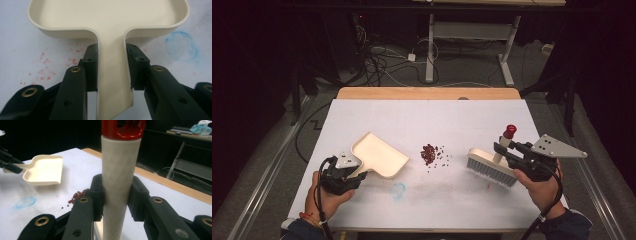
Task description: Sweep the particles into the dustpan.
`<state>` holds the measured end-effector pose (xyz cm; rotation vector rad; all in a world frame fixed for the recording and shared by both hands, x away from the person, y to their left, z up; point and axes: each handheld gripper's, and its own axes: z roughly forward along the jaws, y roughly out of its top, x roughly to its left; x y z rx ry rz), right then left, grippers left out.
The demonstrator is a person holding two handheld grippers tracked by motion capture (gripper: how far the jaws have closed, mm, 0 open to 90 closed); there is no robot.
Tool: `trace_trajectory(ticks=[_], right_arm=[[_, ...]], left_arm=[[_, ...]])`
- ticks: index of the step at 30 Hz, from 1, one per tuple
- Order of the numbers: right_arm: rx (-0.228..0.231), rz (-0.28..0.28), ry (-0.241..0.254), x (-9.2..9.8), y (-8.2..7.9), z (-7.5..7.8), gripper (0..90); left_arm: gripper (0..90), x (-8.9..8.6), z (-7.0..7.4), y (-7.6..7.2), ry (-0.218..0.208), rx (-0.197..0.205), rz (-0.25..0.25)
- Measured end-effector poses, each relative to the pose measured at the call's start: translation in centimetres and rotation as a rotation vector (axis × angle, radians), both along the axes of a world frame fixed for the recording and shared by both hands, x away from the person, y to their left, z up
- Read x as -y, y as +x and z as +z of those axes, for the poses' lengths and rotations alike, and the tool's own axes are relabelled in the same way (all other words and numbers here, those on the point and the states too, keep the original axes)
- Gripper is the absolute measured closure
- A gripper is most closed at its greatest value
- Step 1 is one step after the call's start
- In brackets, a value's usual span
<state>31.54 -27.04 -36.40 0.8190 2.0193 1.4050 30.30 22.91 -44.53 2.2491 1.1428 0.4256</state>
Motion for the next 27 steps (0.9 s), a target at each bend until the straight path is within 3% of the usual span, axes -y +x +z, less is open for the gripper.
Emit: trace_trajectory(ticks=[14,25,27], right_arm=[[0.01,-0.037,0.015,-1.1,2.1,0.4,69.3],[0.027,-0.115,0.053,-2.9,6.9,0.7,69.3],[0.043,-0.12,0.04,-3.5,7.8,0.7,69.3]], left_arm=[[63.7,1.4,-1.2,-1.6,0.042,-0.064,-0.09],[63.7,2.6,-1.1,-1.9,0.054,-0.068,-0.152],[63.7,3.0,-1.2,-2.0,0.053,-0.067,-0.166]])
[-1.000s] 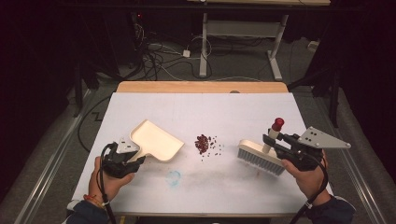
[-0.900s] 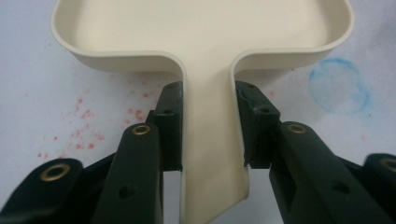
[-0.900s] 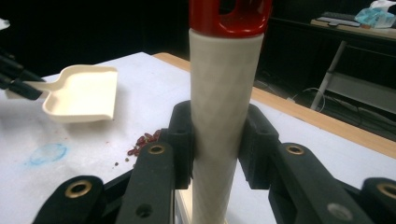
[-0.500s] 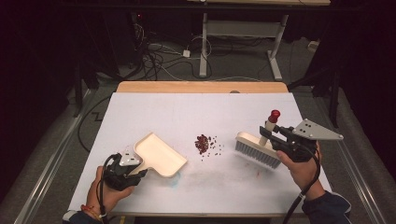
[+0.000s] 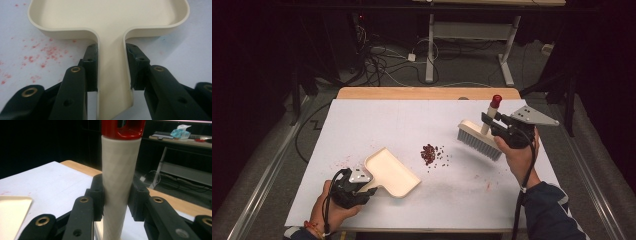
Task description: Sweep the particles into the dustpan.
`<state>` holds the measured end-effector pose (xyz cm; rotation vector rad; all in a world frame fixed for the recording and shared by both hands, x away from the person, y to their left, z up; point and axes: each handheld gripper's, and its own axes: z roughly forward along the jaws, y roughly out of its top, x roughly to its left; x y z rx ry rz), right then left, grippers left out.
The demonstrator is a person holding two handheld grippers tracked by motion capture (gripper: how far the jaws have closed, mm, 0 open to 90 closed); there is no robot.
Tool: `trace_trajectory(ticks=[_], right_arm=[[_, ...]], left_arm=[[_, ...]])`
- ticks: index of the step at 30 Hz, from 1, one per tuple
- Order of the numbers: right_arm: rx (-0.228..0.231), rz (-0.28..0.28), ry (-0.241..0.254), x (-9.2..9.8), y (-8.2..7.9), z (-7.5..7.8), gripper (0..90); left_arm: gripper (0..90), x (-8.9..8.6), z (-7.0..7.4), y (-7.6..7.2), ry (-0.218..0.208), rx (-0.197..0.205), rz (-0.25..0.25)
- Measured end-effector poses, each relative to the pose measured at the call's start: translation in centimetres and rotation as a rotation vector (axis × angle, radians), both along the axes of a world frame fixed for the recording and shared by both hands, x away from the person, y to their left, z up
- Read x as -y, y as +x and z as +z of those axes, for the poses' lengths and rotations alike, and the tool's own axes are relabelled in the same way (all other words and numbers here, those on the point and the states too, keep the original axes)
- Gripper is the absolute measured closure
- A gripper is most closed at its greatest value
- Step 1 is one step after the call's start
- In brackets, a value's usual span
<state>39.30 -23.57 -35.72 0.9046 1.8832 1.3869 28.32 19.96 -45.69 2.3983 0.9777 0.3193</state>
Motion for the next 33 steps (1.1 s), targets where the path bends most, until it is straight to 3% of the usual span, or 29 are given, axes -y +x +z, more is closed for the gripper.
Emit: trace_trajectory(ticks=[4,21,33], right_arm=[[-0.014,-0.03,0.023,-1.1,1.6,-0.2,69.3],[-0.035,-0.061,-0.038,-4.1,5.5,-1.4,69.3],[-0.053,-0.044,-0.039,-6.0,5.9,-2.6,69.4]], left_arm=[[63.7,0.7,-0.1,-0.2,0.003,-0.006,-0.026],[63.6,1.0,-0.5,-0.2,-0.004,-0.024,-0.035],[63.6,2.2,-0.9,-0.2,-0.007,-0.033,-0.037]])
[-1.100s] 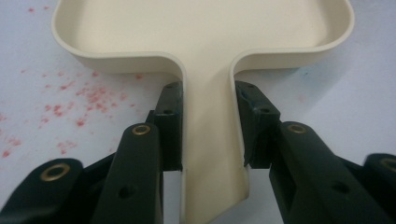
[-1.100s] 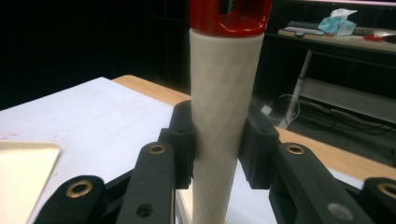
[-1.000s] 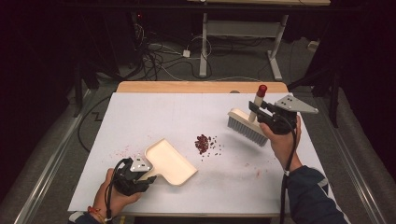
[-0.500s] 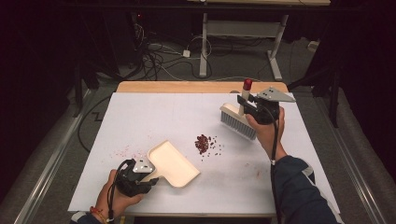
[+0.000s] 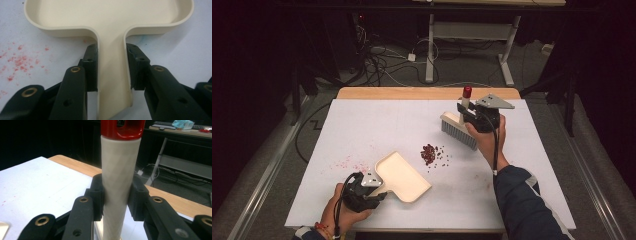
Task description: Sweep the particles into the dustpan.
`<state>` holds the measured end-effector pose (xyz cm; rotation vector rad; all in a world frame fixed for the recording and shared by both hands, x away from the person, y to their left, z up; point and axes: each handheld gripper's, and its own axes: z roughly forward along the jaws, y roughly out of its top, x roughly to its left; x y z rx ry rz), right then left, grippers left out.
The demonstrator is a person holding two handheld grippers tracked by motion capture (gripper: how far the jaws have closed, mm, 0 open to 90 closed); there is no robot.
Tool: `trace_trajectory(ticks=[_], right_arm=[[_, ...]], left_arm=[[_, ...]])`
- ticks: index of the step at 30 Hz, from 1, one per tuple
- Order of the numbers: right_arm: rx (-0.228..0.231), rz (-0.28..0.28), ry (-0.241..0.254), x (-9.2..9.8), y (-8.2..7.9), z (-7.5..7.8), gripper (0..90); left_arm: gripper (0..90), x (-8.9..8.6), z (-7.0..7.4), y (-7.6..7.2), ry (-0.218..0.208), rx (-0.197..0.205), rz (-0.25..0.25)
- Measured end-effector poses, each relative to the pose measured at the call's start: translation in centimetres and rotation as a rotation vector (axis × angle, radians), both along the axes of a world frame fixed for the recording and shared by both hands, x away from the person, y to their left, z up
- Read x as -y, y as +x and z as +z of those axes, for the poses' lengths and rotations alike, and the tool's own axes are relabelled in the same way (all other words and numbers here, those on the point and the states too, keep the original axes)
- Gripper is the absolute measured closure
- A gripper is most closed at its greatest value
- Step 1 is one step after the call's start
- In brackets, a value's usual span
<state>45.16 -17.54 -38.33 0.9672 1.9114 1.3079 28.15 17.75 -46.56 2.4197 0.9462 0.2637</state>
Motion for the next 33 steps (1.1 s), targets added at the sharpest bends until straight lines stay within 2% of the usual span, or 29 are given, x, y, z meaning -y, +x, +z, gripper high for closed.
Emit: trace_trajectory(ticks=[7,12,14,19,33], right_arm=[[0.006,0.064,-0.021,-2.2,-1.9,-0.4,69.2],[0.001,0.104,-0.003,-3.5,-3.2,-0.6,69.1],[0.005,0.115,-0.01,-4.1,-3.8,-0.7,69.0],[-0.002,0.13,0.004,-5.0,-4.5,-0.9,68.7],[-0.01,0.122,0.053,-5.8,-5.4,-1.1,68.4]], left_arm=[[63.6,0.4,-0.1,0.1,-0.005,-0.006,0.011],[63.5,0.9,-0.2,0.5,-0.012,-0.015,0.019],[63.6,1.1,-0.2,0.7,-0.016,-0.021,0.02],[63.6,1.4,-0.5,1.2,-0.026,-0.036,0.022],[63.6,2.3,-0.1,2.1,0.005,-0.041,0.018]])
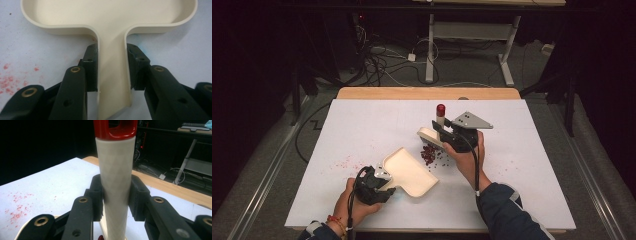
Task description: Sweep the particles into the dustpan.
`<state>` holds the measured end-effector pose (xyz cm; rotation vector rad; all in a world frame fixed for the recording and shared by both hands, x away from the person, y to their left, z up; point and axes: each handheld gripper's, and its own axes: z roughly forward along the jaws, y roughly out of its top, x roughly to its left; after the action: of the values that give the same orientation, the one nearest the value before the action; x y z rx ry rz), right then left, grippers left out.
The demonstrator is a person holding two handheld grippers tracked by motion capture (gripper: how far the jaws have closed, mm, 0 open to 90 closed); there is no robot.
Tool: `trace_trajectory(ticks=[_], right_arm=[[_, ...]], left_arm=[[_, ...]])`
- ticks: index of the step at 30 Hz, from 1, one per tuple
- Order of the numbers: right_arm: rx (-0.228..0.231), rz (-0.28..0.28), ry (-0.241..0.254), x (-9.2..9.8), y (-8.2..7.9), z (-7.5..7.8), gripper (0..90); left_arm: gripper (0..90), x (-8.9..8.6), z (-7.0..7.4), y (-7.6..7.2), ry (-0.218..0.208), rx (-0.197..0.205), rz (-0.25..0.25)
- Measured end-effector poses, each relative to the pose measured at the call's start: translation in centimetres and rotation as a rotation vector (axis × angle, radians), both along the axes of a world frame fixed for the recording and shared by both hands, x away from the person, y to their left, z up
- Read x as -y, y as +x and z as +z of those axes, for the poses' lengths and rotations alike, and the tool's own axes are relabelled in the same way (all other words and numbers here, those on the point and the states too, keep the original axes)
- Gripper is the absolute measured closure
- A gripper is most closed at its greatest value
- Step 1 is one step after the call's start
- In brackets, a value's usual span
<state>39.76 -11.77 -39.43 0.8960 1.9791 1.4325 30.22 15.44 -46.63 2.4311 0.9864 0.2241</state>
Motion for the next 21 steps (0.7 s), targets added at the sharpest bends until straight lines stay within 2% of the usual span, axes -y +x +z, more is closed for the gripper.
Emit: trace_trajectory(ticks=[5,11,15,21], right_arm=[[-0.013,-0.021,0.029,-0.1,-0.4,-0.1,68.1],[-0.019,-0.045,0.02,-0.6,-1.1,-0.2,67.9],[-0.017,-0.056,0.02,-0.7,-1.4,-0.2,67.9],[-0.013,-0.044,0.02,-1.0,-1.9,-0.4,67.7]], left_arm=[[63.5,0.3,-0.1,0.2,0.005,-0.002,-0.003],[63.5,0.9,-0.2,0.7,0.02,-0.012,-0.01],[63.5,1.4,0.0,0.9,0.025,-0.003,-0.013],[63.4,2.0,0.0,1.3,0.024,-0.008,-0.007]])
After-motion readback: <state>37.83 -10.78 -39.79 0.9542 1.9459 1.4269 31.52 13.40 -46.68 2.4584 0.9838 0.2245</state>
